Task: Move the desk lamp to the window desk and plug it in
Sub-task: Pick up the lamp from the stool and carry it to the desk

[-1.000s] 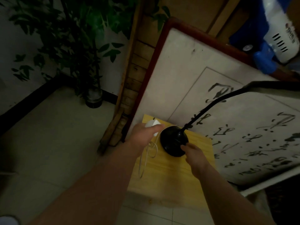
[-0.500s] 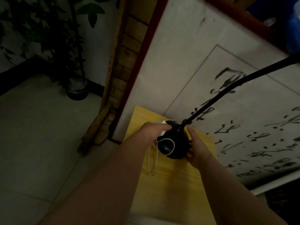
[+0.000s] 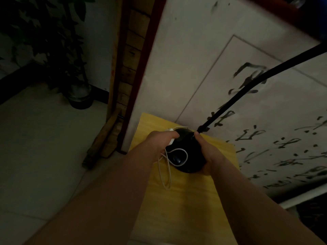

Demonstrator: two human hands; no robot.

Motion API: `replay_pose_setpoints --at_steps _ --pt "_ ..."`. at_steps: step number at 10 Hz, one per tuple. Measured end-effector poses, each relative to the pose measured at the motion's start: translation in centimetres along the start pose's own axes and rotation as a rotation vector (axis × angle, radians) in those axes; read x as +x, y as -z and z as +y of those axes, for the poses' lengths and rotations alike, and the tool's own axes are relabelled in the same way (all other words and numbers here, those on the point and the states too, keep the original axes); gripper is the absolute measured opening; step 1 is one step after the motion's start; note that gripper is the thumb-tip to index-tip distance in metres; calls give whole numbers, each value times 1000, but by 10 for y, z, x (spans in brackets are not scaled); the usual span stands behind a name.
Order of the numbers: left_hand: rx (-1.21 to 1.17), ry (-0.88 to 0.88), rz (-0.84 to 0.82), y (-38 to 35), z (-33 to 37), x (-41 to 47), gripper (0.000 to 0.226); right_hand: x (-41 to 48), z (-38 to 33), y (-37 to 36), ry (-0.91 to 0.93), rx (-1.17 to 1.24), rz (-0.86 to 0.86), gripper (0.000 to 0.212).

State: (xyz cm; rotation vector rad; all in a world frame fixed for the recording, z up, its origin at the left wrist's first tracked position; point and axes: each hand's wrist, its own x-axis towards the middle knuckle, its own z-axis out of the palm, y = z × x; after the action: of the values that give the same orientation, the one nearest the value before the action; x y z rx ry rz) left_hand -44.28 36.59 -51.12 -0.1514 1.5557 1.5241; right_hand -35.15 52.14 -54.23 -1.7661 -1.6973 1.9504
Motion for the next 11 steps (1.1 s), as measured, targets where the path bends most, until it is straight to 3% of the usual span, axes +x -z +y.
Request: replay_pose_setpoints --at_steps 2,5,7,8,10,11 --pt "-8 43 -40 -1 -2 -11 37 9 8 5 62 28 44 132" --pt "54 34 -14 3 16 -35 52 -26 2 -7 -11 149 54 145" --pt "95 8 -58 -5 50 -76 45 -58 -17 5 -54 177 6 136" --pt "81 5 -74 -15 71 -102 39 -88 -39 14 -12 178 17 111" --pt "70 -17 -50 -37 108 -147 45 -124 -84 42 45 194 13 145" --pt "52 -8 -36 -46 123 -170 57 -160 -108 52 72 193 19 143"
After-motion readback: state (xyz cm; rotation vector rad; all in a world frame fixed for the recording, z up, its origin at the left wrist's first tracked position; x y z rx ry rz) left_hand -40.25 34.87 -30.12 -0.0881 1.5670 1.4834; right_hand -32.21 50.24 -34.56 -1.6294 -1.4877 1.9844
